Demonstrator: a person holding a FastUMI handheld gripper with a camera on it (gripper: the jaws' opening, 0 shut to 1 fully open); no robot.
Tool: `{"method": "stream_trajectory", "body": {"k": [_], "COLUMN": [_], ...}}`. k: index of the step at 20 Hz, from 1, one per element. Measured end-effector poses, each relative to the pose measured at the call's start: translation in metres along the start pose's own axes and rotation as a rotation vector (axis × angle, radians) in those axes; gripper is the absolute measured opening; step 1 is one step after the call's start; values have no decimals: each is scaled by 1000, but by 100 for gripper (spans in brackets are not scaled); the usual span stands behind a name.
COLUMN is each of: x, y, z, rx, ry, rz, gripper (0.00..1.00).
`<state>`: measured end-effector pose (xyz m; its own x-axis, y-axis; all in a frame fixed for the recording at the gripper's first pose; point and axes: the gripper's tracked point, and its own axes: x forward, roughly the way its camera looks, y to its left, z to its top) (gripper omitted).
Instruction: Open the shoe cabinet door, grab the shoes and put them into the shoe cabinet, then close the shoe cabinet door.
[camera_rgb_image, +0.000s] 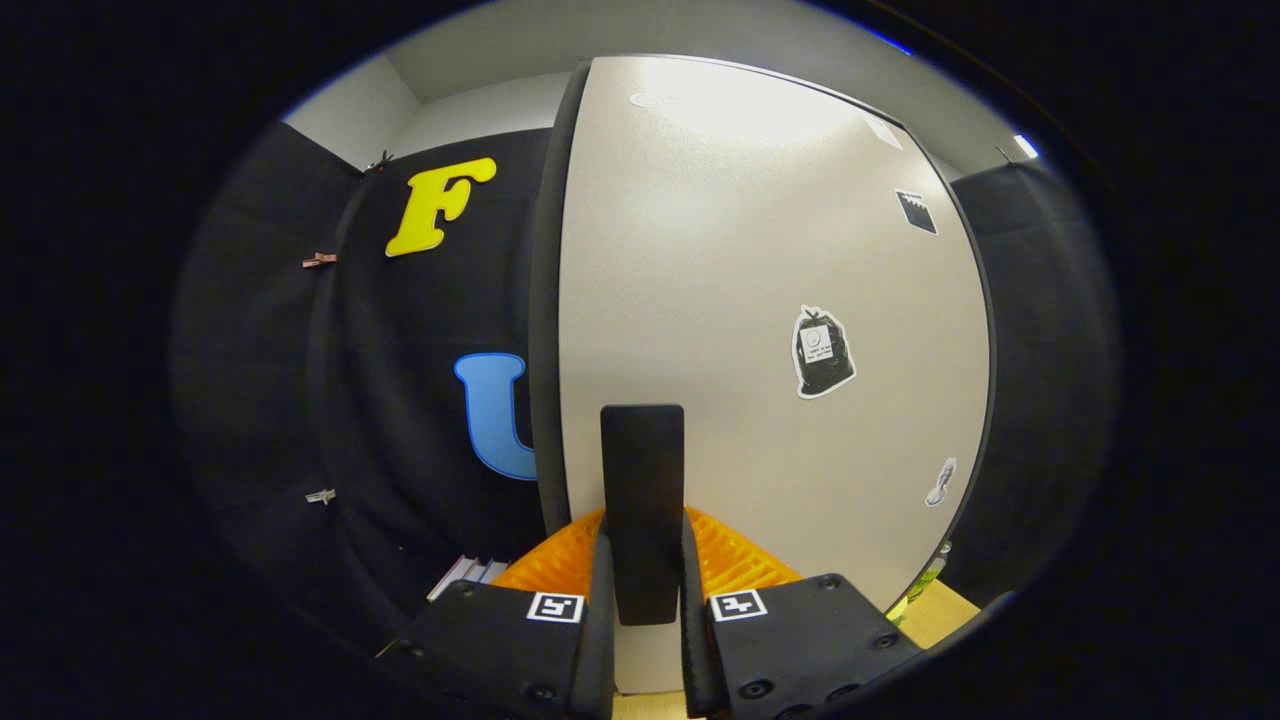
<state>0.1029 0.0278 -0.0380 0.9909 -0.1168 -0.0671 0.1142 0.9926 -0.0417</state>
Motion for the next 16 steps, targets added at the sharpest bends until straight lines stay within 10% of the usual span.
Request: {"method": "stream_trajectory", "body": {"k": [16], "x": [-110], "y": [-54], "z": [1], "rx": [56], "ry": [23], "rz": [156], "gripper": [31]}}
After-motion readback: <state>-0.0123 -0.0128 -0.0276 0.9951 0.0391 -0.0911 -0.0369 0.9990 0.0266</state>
